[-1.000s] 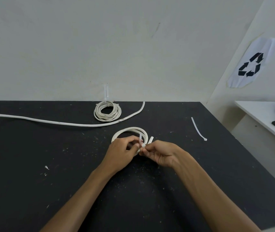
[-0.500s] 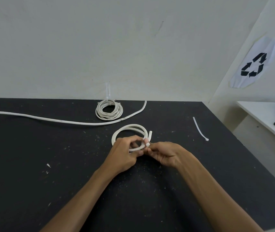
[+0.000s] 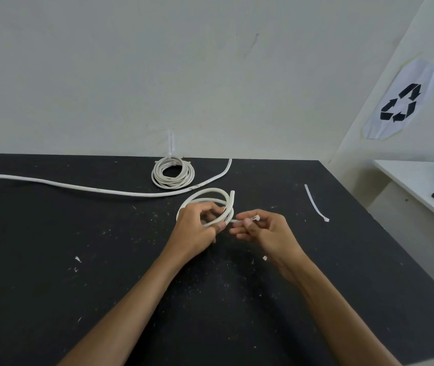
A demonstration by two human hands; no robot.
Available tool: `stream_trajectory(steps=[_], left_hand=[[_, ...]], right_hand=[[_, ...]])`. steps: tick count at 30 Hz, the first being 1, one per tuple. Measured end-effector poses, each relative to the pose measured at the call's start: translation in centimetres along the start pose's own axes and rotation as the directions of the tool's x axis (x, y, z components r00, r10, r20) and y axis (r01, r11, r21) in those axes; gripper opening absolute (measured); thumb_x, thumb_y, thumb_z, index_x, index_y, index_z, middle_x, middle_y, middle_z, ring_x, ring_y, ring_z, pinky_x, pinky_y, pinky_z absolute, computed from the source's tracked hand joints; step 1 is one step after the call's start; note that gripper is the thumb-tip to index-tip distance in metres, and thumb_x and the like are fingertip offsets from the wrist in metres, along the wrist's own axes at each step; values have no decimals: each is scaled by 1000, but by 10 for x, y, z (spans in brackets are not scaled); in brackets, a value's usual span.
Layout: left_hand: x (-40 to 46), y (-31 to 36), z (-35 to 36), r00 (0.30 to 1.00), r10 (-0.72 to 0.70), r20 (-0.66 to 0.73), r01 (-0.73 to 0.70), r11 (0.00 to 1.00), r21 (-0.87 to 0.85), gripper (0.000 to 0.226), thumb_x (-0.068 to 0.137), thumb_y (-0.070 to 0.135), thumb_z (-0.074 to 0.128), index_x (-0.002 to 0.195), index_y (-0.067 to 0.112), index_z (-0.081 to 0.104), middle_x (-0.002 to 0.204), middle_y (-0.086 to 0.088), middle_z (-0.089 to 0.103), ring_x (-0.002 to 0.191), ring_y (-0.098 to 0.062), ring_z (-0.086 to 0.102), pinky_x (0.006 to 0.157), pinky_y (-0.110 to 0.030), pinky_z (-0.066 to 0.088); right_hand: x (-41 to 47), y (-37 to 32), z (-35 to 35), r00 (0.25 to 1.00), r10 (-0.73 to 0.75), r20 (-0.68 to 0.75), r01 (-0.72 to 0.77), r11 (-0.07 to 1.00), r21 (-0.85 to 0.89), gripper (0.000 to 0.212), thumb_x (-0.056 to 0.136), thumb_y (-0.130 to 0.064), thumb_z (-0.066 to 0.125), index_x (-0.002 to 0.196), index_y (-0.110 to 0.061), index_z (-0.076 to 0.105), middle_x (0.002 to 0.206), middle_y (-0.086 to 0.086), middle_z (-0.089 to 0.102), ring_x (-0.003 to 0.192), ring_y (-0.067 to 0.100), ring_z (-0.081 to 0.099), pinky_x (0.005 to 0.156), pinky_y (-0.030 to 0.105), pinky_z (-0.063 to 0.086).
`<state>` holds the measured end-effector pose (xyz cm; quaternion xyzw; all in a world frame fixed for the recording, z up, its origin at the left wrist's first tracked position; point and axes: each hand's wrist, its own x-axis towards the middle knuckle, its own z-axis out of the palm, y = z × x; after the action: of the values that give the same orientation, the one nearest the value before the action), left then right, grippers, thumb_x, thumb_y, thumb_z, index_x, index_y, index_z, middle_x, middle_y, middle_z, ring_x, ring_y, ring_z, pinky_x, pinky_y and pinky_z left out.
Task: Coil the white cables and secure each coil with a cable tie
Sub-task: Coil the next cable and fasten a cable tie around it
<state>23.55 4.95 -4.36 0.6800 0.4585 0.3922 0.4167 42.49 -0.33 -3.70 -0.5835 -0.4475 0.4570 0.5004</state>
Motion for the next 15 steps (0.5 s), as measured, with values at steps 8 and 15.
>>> stream_trajectory(steps=[8,15], left_hand=[[3,11,-2,999,14,38,-17,998,64,20,91,9,77,99,27,81,87,7,79,54,-7,67,56,-21,55],[4,13,-4,998,12,63,-18,995,99,21,91,8,72,98,25,82,75,6,78,53,-2,65,57,-21,53]], right_hand=[[5,-5,13,922,-359,-146,276,873,-402,27,100,-8,73,109,-31,83,95,-8,73,77,10,73,72,23,60],[12,-11,22,863,-460,-210,367,855,-367,29,91,-4,83,115,-19,82,90,-10,78,85,9,77,82,25,62]])
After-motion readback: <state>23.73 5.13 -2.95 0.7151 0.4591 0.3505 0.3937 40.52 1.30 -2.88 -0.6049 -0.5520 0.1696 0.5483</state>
